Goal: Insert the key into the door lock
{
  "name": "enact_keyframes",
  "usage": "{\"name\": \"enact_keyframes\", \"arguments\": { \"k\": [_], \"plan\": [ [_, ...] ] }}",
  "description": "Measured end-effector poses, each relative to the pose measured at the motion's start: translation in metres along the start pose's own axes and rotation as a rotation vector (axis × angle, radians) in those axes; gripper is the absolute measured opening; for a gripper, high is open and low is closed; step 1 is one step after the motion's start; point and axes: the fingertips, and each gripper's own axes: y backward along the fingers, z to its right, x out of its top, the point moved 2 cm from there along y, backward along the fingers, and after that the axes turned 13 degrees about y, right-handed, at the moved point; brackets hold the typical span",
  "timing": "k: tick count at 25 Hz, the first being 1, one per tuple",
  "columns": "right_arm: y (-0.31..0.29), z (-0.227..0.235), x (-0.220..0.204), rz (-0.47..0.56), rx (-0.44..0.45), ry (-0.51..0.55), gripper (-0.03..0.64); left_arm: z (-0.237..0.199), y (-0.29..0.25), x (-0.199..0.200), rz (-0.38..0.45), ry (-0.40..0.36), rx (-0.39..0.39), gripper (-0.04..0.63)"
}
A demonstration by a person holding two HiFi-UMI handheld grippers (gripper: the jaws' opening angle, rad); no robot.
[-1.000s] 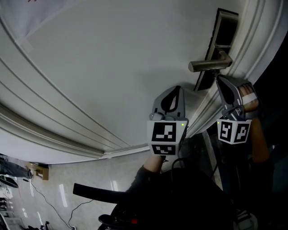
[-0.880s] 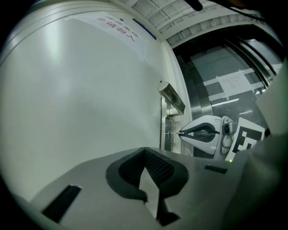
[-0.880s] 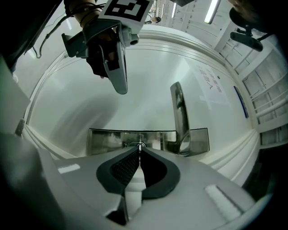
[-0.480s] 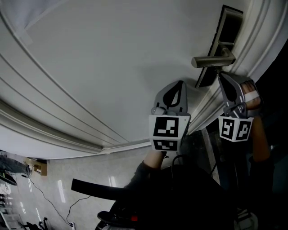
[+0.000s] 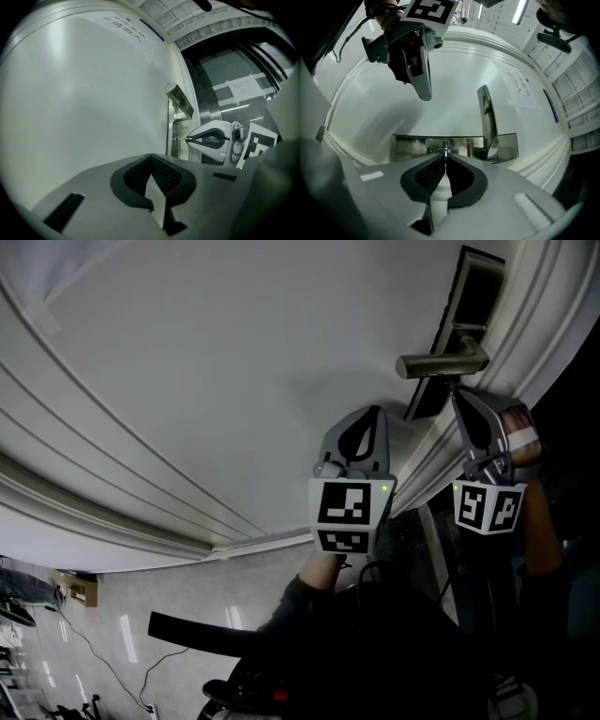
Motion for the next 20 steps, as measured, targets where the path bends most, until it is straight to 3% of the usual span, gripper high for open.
{"name": "enact_keyframes", "arguments": {
  "k": [20],
  "plan": [
    [-0.0023,-0.0001,0.0005,-0.002,-0.002,0.001,0.011,-0.0028,-0.0014,-0.001,0.0,0.006,-0.001,0.0]
  ]
}}
